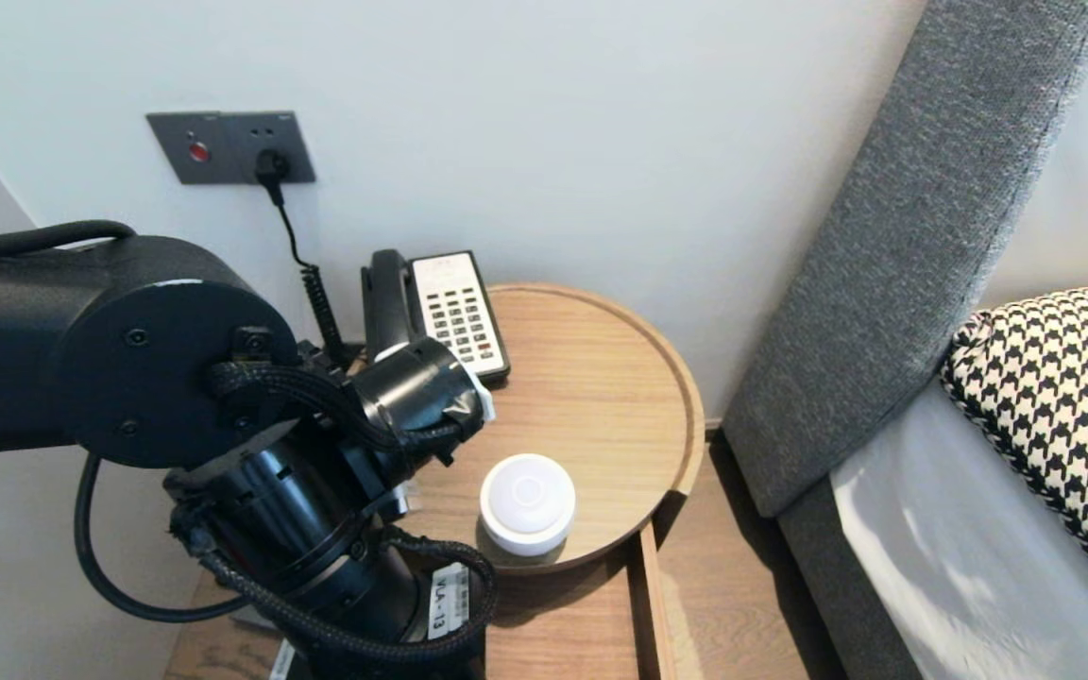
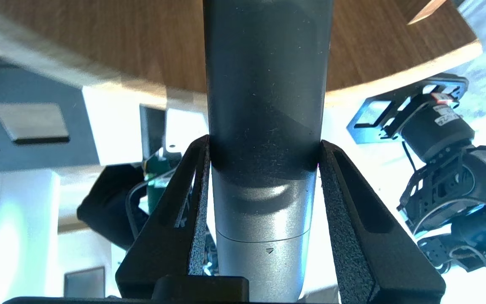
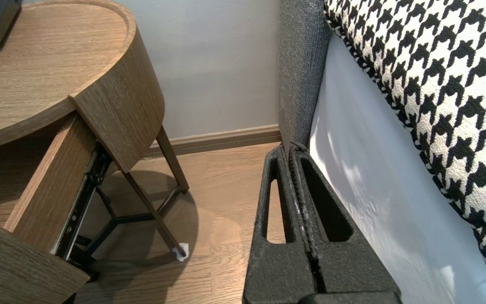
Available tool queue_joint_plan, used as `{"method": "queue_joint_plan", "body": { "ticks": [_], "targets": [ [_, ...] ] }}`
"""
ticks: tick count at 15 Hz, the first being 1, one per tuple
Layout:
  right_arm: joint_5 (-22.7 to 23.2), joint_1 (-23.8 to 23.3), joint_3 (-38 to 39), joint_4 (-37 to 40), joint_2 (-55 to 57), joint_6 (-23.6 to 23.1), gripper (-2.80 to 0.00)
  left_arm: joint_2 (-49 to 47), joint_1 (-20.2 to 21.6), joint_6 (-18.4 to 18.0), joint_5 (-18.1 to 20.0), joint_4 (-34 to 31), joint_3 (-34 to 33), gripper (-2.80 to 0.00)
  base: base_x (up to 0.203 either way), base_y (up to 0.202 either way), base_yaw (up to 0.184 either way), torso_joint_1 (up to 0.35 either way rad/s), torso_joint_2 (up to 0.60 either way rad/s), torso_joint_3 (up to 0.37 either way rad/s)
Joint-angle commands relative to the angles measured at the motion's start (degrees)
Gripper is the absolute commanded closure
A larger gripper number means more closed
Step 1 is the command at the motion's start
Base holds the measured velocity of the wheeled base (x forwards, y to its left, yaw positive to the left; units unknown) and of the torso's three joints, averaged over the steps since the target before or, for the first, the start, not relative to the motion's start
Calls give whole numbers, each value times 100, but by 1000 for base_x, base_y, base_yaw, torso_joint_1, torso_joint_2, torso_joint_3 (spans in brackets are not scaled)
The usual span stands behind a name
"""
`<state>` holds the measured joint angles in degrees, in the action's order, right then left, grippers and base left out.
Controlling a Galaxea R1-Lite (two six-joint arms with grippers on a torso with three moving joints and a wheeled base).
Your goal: Take the remote control out of the drawer one by one and place them on the table
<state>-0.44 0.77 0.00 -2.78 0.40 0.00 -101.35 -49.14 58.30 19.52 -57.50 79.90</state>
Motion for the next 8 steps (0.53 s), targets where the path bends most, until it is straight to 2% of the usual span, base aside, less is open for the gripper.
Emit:
{"method": "queue_joint_plan", "body": {
  "ticks": [1, 8],
  "targets": [
    [0, 2, 149, -3, 4, 0, 0, 195, 26, 39, 17, -102, 47, 0, 0, 0, 0, 0, 0, 0],
    [0, 2, 149, -3, 4, 0, 0, 833, 131, 38, 17, -703, 271, 0, 0, 0, 0, 0, 0, 0]
  ]
}}
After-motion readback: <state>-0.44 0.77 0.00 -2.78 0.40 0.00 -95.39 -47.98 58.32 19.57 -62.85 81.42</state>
